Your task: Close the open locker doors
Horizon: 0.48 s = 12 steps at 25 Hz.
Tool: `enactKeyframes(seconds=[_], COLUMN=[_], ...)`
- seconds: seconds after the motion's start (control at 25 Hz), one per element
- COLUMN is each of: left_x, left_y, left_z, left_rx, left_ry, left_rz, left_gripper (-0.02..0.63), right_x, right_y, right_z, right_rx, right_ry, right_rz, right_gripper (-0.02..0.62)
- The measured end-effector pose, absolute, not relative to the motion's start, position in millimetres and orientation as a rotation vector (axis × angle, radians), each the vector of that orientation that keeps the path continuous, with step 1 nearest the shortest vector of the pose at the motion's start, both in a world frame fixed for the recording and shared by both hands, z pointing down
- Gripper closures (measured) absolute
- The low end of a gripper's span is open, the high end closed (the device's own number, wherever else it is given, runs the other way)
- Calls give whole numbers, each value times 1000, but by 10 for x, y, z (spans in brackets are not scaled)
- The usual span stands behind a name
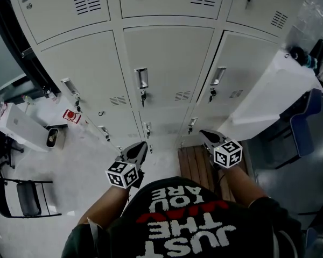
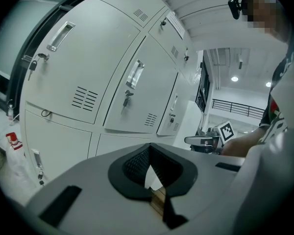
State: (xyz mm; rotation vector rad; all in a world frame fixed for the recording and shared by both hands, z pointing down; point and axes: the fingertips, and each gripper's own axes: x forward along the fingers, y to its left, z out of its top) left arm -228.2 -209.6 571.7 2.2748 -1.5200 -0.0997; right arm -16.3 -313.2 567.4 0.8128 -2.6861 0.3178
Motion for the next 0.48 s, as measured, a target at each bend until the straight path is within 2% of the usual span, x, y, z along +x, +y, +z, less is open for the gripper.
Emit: enactKeyframes(seconds=[0.48], left_x=[-2229], left_y=[-2107], left_z=[5729], left_rx=[2273], left_ry=[-1522], left_rz=[-100], left_gripper=[603], right_x=[-102], right_y=[-3080], right_z=[5784], right_rx=[791], right_ry=[-2662], right_rz=[294], right_gripper=[561])
